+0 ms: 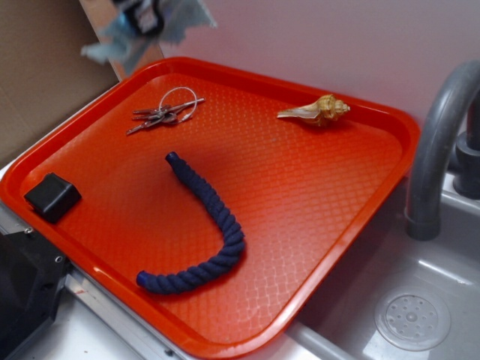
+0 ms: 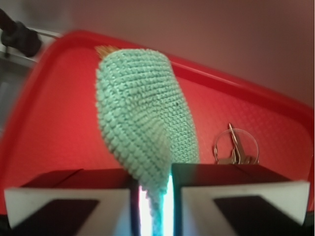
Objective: Grab the blue cloth.
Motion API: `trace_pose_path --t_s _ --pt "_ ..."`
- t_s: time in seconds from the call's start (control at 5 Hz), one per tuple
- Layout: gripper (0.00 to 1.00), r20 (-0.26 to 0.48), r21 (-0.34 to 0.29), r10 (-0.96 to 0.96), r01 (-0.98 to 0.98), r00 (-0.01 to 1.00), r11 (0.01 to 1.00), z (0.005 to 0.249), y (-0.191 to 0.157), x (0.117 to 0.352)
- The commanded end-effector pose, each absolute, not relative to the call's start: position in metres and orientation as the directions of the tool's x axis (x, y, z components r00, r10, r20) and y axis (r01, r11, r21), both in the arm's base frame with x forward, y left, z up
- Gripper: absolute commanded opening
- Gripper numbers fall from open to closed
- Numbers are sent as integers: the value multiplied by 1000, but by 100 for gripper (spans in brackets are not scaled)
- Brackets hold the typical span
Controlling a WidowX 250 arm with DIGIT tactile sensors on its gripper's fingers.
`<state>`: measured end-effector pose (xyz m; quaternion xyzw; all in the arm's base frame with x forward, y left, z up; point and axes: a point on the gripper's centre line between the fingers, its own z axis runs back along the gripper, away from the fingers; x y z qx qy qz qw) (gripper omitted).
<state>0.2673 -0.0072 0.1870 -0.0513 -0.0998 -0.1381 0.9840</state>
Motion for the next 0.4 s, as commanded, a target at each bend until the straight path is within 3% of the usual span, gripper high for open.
trace_pose_path --t_s 0.0,0.2 --pt "0 234 -32 -263 278 936 960 237 -7 277" --pt "0 235 -67 -277 300 931 951 235 -9 278"
